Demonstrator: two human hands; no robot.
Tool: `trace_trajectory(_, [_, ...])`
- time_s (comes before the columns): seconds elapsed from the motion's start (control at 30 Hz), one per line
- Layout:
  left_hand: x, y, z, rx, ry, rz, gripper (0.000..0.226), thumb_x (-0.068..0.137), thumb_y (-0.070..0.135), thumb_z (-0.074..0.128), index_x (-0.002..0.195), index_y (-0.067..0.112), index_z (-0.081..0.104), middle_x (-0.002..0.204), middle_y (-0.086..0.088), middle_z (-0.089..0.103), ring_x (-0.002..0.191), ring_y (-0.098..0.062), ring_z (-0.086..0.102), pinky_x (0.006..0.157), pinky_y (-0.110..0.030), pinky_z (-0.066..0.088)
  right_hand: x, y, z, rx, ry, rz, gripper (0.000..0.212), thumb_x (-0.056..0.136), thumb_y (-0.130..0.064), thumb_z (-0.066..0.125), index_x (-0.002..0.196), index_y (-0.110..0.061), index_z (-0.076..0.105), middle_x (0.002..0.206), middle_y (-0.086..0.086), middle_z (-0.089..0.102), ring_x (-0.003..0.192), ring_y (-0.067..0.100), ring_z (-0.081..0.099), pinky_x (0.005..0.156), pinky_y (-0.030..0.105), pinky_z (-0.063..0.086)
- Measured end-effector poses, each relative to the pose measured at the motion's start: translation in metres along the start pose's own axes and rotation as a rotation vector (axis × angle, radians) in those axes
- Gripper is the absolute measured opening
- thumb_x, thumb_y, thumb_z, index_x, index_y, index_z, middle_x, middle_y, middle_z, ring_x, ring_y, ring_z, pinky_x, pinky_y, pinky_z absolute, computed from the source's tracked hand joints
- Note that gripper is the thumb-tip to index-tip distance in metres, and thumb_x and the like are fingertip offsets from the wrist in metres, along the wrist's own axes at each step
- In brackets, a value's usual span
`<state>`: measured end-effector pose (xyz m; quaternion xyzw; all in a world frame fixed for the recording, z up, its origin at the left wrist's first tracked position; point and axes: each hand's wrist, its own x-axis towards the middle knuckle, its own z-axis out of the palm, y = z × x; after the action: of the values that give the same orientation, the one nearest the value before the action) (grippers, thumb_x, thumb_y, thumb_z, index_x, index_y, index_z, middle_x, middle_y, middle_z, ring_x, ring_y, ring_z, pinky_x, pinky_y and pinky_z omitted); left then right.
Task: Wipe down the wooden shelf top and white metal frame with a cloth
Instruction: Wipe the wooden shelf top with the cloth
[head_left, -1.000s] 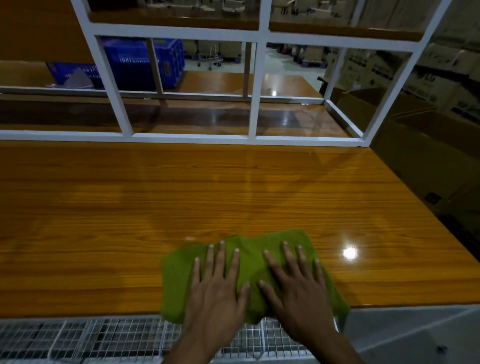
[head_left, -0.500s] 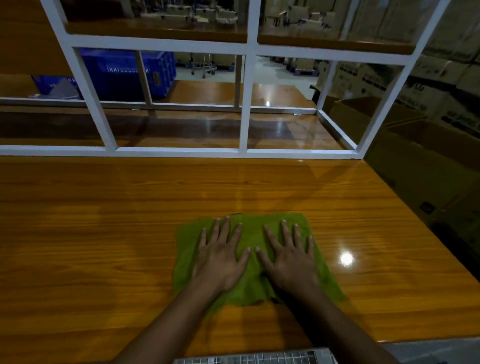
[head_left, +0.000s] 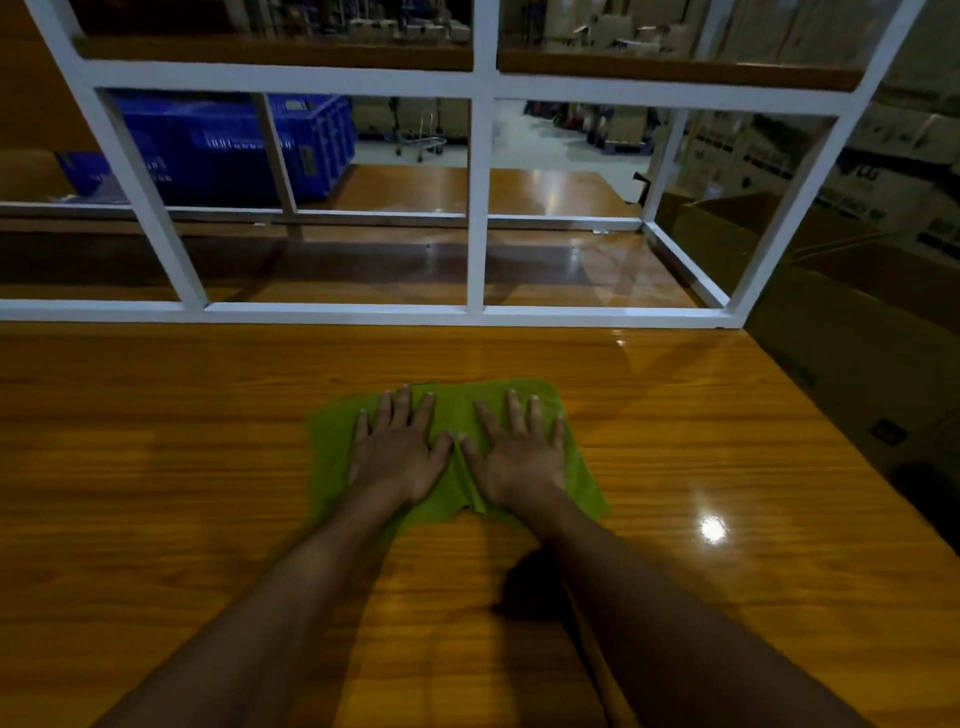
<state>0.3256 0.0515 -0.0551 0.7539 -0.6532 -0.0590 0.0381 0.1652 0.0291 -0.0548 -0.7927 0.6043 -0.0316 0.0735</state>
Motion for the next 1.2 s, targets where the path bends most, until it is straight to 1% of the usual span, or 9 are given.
trace_trajectory(0.33, [0.026,0.033,0.002,0.018,-0.013,0.113,0.07,0.097,0.065,0.015,0.157,0.032,0.002,0.165,-0.002,-0.009,0.152,-0.024,-0.008,0.121,-0.05,-0.003,0.011,0.045,-0.005,-0.019,0.047,0.076,0.07,0.093,-0.074,0.015,0.155,-0.043,0.009,0.167,0.002,0.002,0.152,0.029,-0.006,0.119,0.058,-0.003])
trace_trajectory(0.53, [-0.011,0.032,0.007,-0.01,-0.005,0.223,0.072,0.096,0.067,0.016,0.158,0.031,0.005,0.165,-0.002,-0.008,0.152,-0.023,-0.009,0.121,-0.051,-0.004,-0.029,0.043,0.0,-0.019,0.09,0.133,0.071,0.092,-0.074,0.013,0.156,-0.043,0.007,0.166,0.004,0.001,0.152,0.03,-0.005,0.119,0.058,-0.002])
trace_trajectory(0.63, [-0.039,0.023,0.007,-0.012,0.016,0.253,0.072,0.096,0.066,0.017,0.158,0.031,0.006,0.165,-0.002,-0.007,0.152,-0.024,-0.008,0.121,-0.051,-0.003,-0.056,0.032,0.003,-0.033,0.055,0.182,0.07,0.092,-0.074,0.012,0.155,-0.045,0.001,0.166,0.001,-0.004,0.152,0.028,-0.008,0.119,0.057,-0.003])
trace_trajectory(0.77, [-0.077,0.002,0.006,-0.009,-0.019,0.267,0.079,0.088,0.071,0.002,0.157,0.033,0.0,0.164,-0.001,-0.014,0.151,-0.022,-0.015,0.121,-0.049,-0.006,-0.088,0.004,0.008,-0.042,0.012,0.22,0.077,0.083,-0.077,-0.002,0.153,-0.047,-0.007,0.165,0.0,-0.012,0.151,0.026,-0.014,0.119,0.056,-0.006])
trace_trajectory(0.83, [-0.093,-0.013,0.006,-0.01,-0.025,0.259,0.081,0.085,0.073,-0.001,0.157,0.034,-0.003,0.163,0.0,-0.018,0.15,-0.021,-0.019,0.121,-0.048,-0.009,-0.103,-0.013,0.011,-0.055,0.022,0.198,0.083,0.076,-0.076,-0.009,0.153,-0.046,-0.009,0.165,0.001,-0.012,0.151,0.027,-0.014,0.119,0.056,-0.008])
trace_trajectory(0.93, [-0.1,-0.039,0.004,0.003,-0.033,0.2,0.076,0.09,0.073,0.003,0.156,0.036,-0.006,0.162,0.003,-0.022,0.149,-0.019,-0.021,0.121,-0.047,-0.008,-0.106,-0.036,0.01,-0.044,-0.001,0.138,0.086,0.073,-0.075,-0.011,0.153,-0.045,-0.01,0.164,0.002,-0.015,0.151,0.027,-0.015,0.118,0.056,-0.01])
trace_trajectory(1.0, [-0.092,-0.05,0.002,0.013,-0.002,0.156,0.08,0.085,0.075,-0.003,0.156,0.037,-0.005,0.163,0.003,-0.019,0.15,-0.02,-0.017,0.121,-0.047,-0.006,-0.091,-0.045,0.009,-0.026,0.003,0.098,0.084,0.075,-0.076,-0.008,0.154,-0.045,-0.008,0.164,0.002,-0.015,0.151,0.028,-0.015,0.117,0.056,-0.011])
trace_trajectory(1.13, [-0.06,-0.061,-0.001,-0.004,0.024,0.096,0.076,0.091,0.073,0.006,0.156,0.037,-0.003,0.163,0.003,-0.016,0.151,-0.02,-0.013,0.121,-0.048,-0.005,-0.044,-0.055,0.013,-0.035,-0.007,0.042,0.086,0.075,-0.075,-0.011,0.155,-0.043,-0.006,0.165,0.004,-0.013,0.151,0.03,-0.015,0.116,0.06,-0.01])
trace_trajectory(1.2, [-0.038,-0.063,-0.001,0.002,0.021,0.079,0.075,0.092,0.073,0.007,0.156,0.036,-0.003,0.164,0.001,-0.015,0.151,-0.021,-0.012,0.121,-0.049,-0.004,-0.02,-0.053,0.012,-0.018,0.001,0.019,0.083,0.08,-0.077,-0.006,0.155,-0.043,-0.003,0.165,0.004,-0.01,0.151,0.031,-0.013,0.116,0.061,-0.01])
